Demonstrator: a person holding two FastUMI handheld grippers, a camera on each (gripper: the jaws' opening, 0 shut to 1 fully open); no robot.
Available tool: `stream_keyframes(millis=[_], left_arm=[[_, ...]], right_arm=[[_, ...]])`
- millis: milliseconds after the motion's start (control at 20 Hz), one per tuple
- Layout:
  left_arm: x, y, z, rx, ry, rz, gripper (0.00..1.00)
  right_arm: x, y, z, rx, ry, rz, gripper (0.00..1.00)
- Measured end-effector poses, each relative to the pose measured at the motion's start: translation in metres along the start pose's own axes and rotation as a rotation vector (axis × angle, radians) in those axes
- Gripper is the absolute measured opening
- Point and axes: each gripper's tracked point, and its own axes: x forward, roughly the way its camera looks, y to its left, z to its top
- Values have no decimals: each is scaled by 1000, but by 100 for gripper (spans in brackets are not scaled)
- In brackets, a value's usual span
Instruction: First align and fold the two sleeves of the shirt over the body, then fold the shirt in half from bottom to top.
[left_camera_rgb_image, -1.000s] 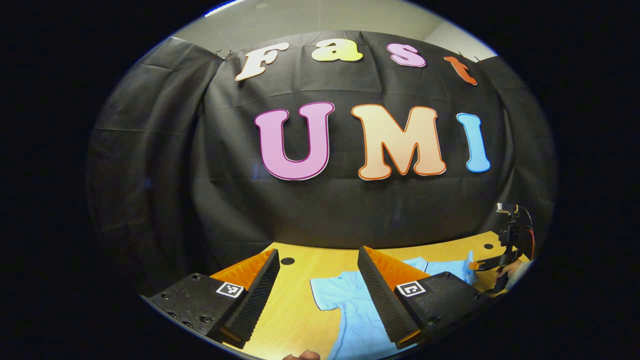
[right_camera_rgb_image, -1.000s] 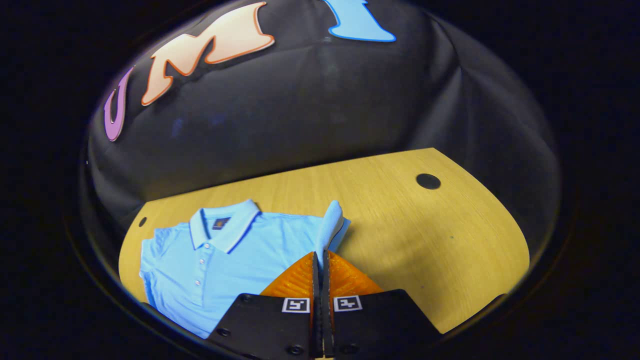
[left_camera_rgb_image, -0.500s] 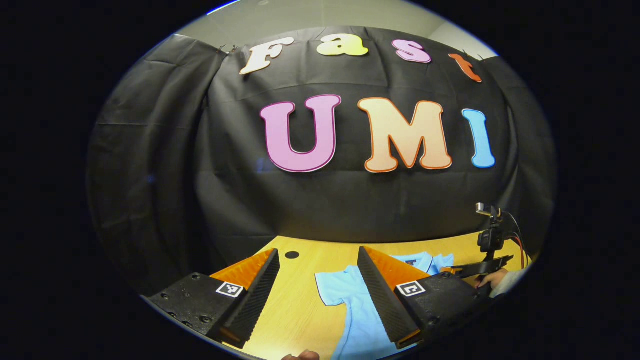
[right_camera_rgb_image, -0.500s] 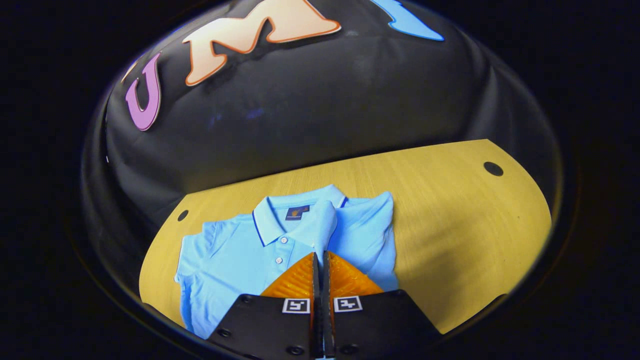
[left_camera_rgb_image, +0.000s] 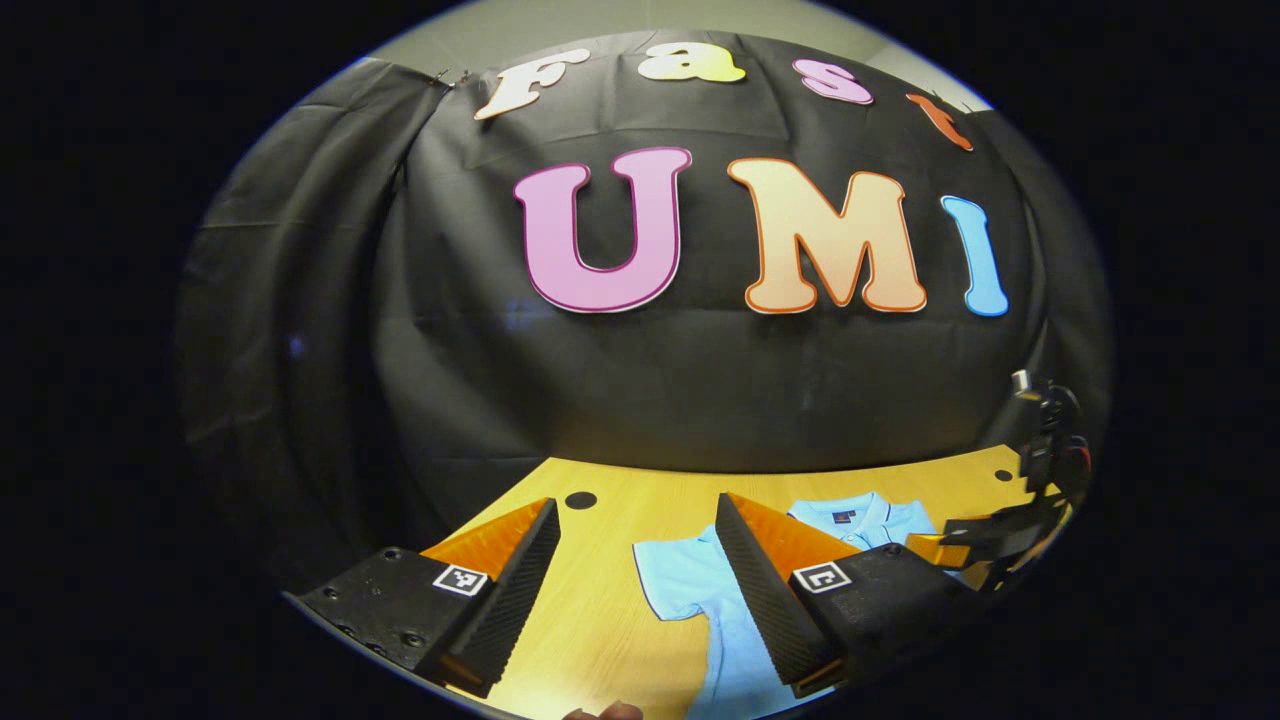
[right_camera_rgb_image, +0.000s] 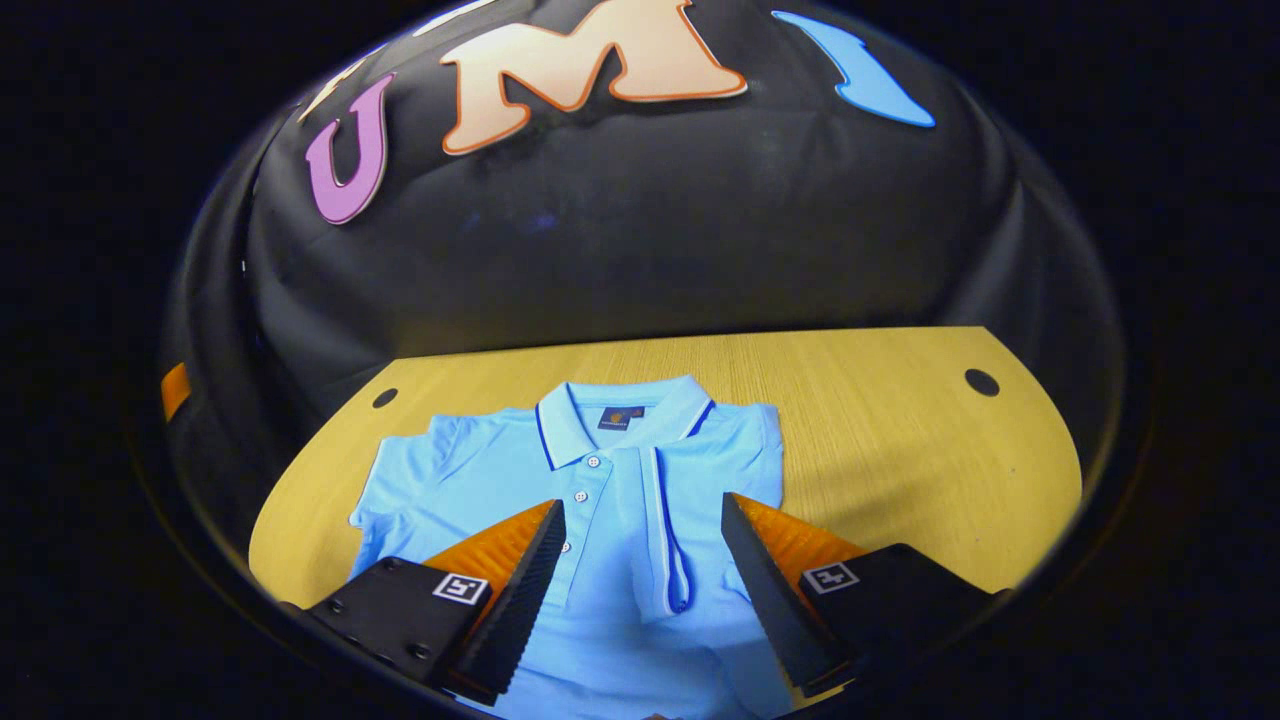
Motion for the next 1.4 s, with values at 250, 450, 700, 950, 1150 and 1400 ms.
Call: stream_keyframes(millis=[250,450,700,950,1150,1400], left_arm=[[63,-5,-38,-46,84,-32,94],[105,-13,-86,-73,196,-58,95],[143,-10,-148,-56,327,-30,95],[153,-12,-194,-70,473,-33,95],[151,-17,-207,-56,514,-42,97],[148,-28,-204,-98,484,-70,52]], right_arm=[[-59,-15,8,-79,-65,-28,98],[-95,-30,13,-70,-95,-58,98],[-121,-52,7,-49,-83,-102,98],[-132,-63,-2,-54,-61,-121,98],[-135,-66,0,-47,-68,-122,98],[-137,-76,-4,-38,-56,-117,98]])
